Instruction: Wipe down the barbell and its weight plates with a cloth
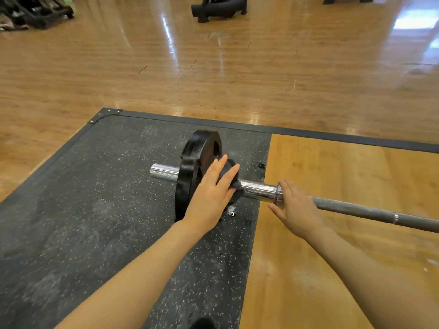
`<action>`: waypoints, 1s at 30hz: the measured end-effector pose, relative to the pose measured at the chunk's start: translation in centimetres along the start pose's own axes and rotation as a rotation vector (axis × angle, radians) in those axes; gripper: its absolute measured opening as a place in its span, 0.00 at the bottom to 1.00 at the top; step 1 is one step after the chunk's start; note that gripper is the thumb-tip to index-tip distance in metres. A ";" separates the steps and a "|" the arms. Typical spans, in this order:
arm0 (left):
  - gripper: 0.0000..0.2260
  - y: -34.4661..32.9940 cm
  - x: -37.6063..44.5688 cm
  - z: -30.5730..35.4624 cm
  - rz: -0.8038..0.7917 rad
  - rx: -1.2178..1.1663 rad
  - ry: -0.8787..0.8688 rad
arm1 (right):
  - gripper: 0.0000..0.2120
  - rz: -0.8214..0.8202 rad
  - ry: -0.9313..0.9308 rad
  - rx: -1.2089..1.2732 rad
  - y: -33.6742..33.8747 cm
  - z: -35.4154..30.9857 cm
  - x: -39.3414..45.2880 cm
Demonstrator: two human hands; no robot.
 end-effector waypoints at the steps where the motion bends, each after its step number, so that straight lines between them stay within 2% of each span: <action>1: 0.24 -0.7 -0.1 0.0 -0.020 0.009 -0.007 | 0.37 -0.001 0.001 -0.006 -0.1 0.0 -0.2; 6: 0.23 -4.5 0.8 -0.4 -0.088 0.031 0.050 | 0.37 0.034 0.020 0.004 -0.6 0.0 -1.3; 9: 0.22 -7.0 1.3 -0.5 -0.137 0.023 0.126 | 0.32 0.058 0.062 0.046 -0.7 0.2 -1.8; 12: 0.22 -9.2 1.6 0.8 -0.196 0.036 0.052 | 0.26 0.083 0.137 0.039 -0.3 1.5 -1.9; 18: 0.22 -12.5 2.2 3.7 -0.308 0.118 -0.157 | 0.28 0.063 0.110 -0.035 -0.4 3.6 -0.9; 21: 0.23 -12.6 2.7 3.8 -0.289 0.147 -0.211 | 0.29 0.039 0.121 -0.067 -0.9 3.6 -0.8; 24: 0.22 -12.5 2.7 3.9 -0.204 0.223 -0.284 | 0.29 0.045 0.115 -0.065 -1.0 3.9 -0.7; 30: 0.19 -12.4 1.8 2.8 -0.083 0.262 -0.235 | 0.28 0.056 0.122 -0.034 -0.9 3.9 -0.5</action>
Point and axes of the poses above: each hand's wrist, its own x-axis towards the middle knuckle, its own y-axis out of the back of the hand, z = x × y, the point moved 6 cm from there along x, towards the middle knuckle, and after that the axes turned 7 degrees about x, right-handed, at the moved point
